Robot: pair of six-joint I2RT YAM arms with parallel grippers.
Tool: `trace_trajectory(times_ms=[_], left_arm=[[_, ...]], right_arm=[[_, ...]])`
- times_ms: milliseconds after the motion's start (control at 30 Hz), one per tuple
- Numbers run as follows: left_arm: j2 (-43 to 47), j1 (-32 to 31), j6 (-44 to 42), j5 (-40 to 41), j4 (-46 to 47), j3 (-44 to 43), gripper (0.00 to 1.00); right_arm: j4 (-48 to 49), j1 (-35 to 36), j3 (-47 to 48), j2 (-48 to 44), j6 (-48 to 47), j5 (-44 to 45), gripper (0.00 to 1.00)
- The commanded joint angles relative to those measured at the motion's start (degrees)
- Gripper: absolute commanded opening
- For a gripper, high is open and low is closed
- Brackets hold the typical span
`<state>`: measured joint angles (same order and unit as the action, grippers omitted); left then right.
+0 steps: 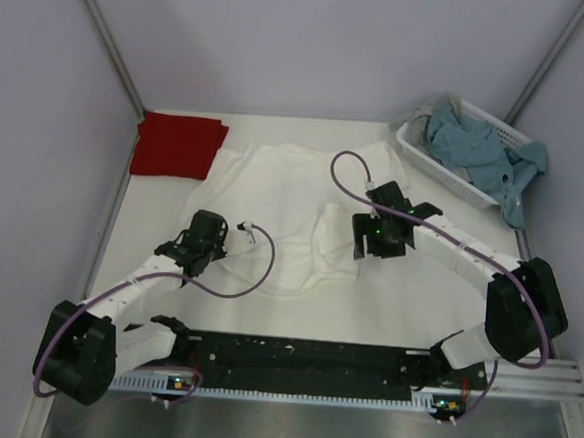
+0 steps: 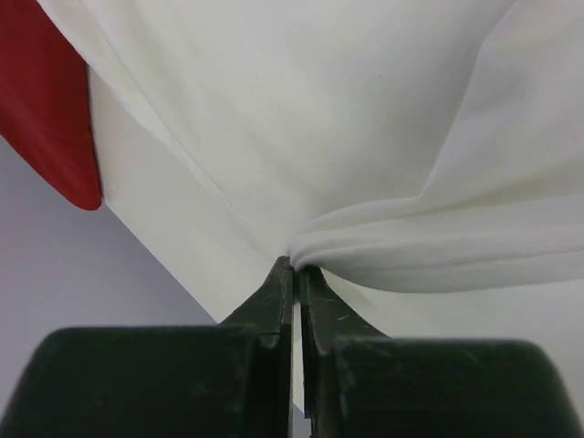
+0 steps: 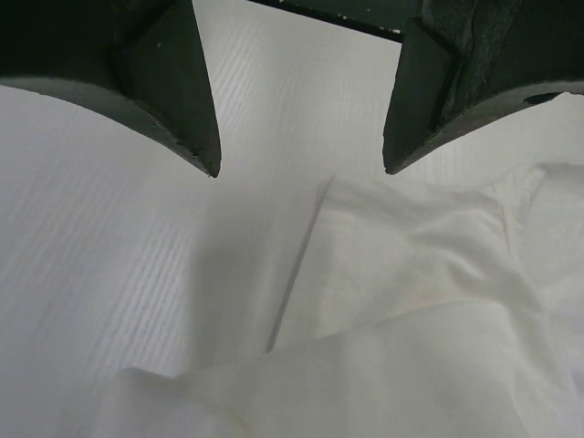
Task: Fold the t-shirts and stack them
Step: Flatten out the tshirt
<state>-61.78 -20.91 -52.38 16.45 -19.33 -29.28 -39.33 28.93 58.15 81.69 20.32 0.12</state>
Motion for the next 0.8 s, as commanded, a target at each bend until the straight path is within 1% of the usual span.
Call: trace_trajectory(times_ms=[0,67,133,167,200,300,367,400,433,467,567,700,733,767], left_arm=[[0.51,0.34,2.19,0.51,-0.79,-0.52,0.00],[1.92,0.34,2.20,0.69,-1.76,-0.34,0.00],[3.67,0.34,1.93,0.25,-2.55,-0.08,0.00],[4.47,0.25,2.02,0.16,-2.99,-0.08,0.00],[5.17,0.34,2.11,0.16,-3.17,-0.17,0.00],[5.62,0.34,2.28,0.60,-3.78,-0.87,0.00],[5.88,0.34,2.37,0.78,-3.96,-1.04,0.00],[5.97,0.43,2.46,0.78,-3.96,-1.04,0.00],[6.06,0.43,2.46,0.69,-3.87,-1.04,0.00],[6.06,0.43,2.28,0.52,-3.61,-1.04,0.00],[5.53,0.43,2.19,0.43,-2.64,-1.04,0.00],[5.18,0.51,2.11,0.34,-2.47,-1.57,0.00],[5.26,0.43,2.02,0.34,-2.46,-1.66,0.00],[5.26,0.43,1.84,0.25,-2.46,-1.57,0.00]], right_arm=[[8.30,5.69,-1.90,4.43,4.90,-0.40,0.71],[8.13,8.59,-2.07,6.63,6.04,3.47,0.71],[8.57,9.91,-3.48,8.48,7.37,2.79,0.70],[8.57,10.35,-4.18,9.53,7.72,2.00,0.67],[8.40,10.79,-4.79,10.32,8.42,1.29,0.60],[8.39,12.20,-7.25,10.51,9.39,0.06,0.34],[8.39,13.34,-9.01,8.41,10.44,-1.79,0.16],[8.31,14.22,-9.80,7.01,10.88,-2.75,0.08],[8.13,15.27,-10.33,5.43,11.32,-3.19,0.02],[7.87,16.59,-10.69,4.02,11.67,-3.28,0.00],[5.86,22.20,-9.73,0.15,12.90,-4.77,0.00],[-0.64,33.89,-3.06,-0.04,12.82,-5.74,0.00],[-1.27,37.05,-1.30,0.66,12.47,-7.40,0.00],[-1.71,38.30,-0.24,1.36,12.03,-10.20,0.00]])
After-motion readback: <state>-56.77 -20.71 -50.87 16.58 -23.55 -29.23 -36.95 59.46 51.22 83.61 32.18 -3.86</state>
